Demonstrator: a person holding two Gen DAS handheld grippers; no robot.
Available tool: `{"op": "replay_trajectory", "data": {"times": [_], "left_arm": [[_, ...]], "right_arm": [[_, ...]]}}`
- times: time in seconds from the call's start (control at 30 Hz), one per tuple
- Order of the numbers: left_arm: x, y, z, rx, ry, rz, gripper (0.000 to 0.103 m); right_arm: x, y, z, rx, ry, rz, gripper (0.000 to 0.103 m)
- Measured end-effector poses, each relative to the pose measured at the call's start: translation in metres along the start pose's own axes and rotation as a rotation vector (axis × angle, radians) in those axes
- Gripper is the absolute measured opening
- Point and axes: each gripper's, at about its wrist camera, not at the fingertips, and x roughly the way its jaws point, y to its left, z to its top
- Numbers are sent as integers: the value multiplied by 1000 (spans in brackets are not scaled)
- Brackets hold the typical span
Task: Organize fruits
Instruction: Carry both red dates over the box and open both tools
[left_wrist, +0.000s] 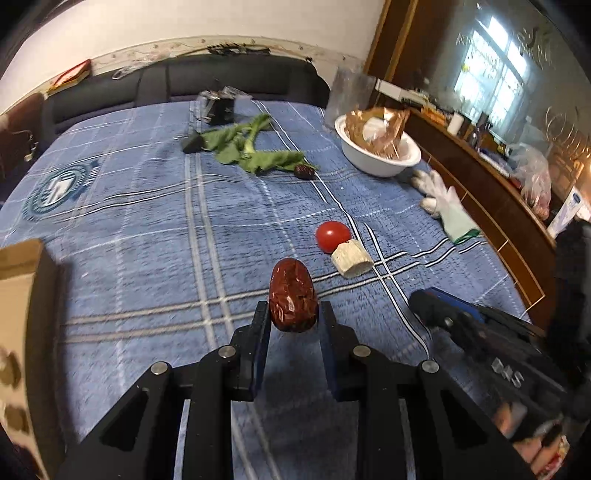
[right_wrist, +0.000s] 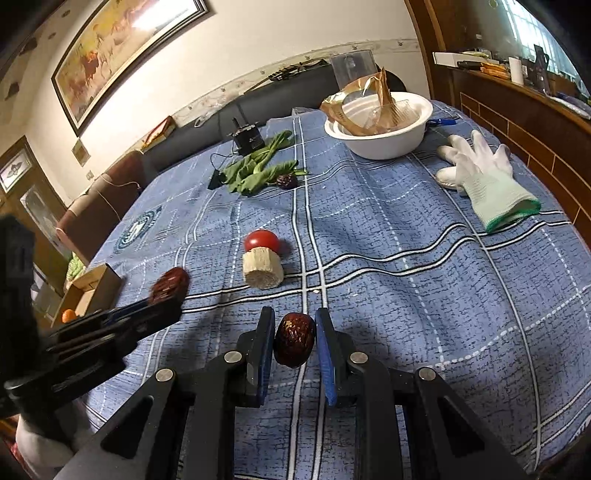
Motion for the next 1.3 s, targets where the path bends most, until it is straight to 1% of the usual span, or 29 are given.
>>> {"op": "replay_trajectory", "data": {"times": [0.1,0.23,0.33,0.4,0.47,0.57,0.63,0.67,0.77,0.93,1.1,1.13,1.23,1.3], "left_arm": [[-22,12,-12,-32,-29,22,24],[-53,39,-30,-120,-58,27,25],[-76,66,-44,-194,-80,56,25],[-91,84,-52,-233,-93,86,25],[-104,102,-59,-272,-102,114,25],[-125,128,-70,-322,-118,165,25],[-136,140,-77,-339,-125,198,25],[-143,147,-82,-346,-130,225,25],[-154,163,-91,-366,-134,274,25],[-165,192,-106,-418,-129,312,25],[-171,216,-119,-457,-102,339,25],[-172,220,-121,-467,-97,341,25],[-171,233,-127,-498,-80,343,25],[-170,240,-130,-512,-71,343,25]], "right_arm": [[-1,0,0,5,-5,21,24],[-3,0,-1,24,-8,79,24],[-2,1,-2,23,-9,87,24],[-2,6,-3,4,-9,75,24],[0,15,-3,-25,-4,54,24],[-4,30,-4,-45,12,63,24],[-9,48,-6,-75,19,81,24],[-12,61,-7,-96,22,100,24],[-19,100,-10,-166,31,149,24],[-20,168,-18,-266,73,257,24],[-4,228,-35,-300,155,387,25],[-1,233,-38,-299,170,407,25],[15,258,-44,-273,250,503,25],[24,269,-47,-267,289,541,25]]}}
